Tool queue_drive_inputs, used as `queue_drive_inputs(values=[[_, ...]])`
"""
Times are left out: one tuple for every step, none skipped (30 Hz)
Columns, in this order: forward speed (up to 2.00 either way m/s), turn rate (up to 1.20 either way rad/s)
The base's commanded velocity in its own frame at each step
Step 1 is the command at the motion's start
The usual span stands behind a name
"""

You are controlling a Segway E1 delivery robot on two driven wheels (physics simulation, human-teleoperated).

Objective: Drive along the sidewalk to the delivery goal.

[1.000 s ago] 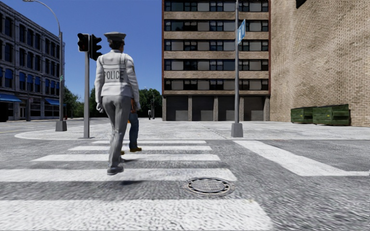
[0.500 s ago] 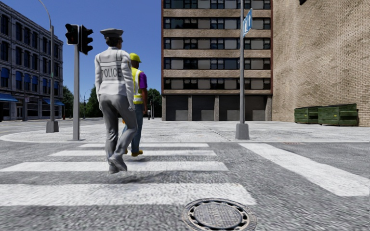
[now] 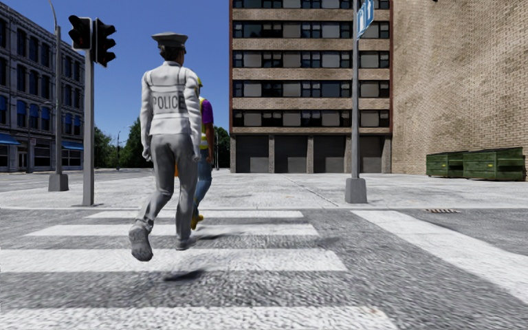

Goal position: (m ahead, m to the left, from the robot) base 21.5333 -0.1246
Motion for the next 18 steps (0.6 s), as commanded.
queue_drive_inputs(values=[[1.17, 0.00], [1.17, 0.00], [1.13, 0.00], [1.09, 0.00], [1.08, 0.00], [1.08, 0.00], [1.18, 0.00], [1.29, 0.00], [1.34, 0.00], [1.34, 0.00], [1.35, 0.00], [1.35, 0.00], [1.33, 0.00], [1.33, 0.00], [1.27, 0.00], [1.24, 0.00], [1.23, 0.00], [1.23, 0.00]])
